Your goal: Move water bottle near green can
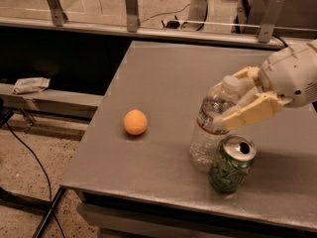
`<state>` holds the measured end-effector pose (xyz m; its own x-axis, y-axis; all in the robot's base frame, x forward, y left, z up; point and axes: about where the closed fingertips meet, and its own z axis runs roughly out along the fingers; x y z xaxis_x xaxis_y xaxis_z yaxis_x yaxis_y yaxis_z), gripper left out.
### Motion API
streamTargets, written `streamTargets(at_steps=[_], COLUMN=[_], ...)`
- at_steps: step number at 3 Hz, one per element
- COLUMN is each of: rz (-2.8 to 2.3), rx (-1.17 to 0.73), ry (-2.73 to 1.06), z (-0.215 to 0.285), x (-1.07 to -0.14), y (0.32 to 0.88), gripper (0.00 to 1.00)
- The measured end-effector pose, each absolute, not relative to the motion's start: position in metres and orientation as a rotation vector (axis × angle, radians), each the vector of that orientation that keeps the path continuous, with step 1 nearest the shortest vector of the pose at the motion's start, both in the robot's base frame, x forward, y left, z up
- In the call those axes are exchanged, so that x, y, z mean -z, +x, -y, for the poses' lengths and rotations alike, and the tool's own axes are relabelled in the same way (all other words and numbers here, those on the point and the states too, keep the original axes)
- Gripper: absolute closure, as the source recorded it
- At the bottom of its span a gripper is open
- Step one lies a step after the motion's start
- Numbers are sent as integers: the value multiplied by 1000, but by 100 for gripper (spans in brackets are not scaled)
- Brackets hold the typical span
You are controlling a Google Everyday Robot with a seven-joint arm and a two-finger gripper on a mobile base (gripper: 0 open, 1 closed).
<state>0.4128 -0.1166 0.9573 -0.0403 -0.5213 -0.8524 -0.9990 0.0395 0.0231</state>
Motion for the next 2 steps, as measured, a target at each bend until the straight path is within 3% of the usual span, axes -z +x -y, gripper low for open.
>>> streamTargets(at_steps=[1,2], rz=[-1635,-1633], rx=[-877,-874], ry=[-1585,-1589], z=[111,110], x=[-950,-950], y=[410,410], gripper=[5,0])
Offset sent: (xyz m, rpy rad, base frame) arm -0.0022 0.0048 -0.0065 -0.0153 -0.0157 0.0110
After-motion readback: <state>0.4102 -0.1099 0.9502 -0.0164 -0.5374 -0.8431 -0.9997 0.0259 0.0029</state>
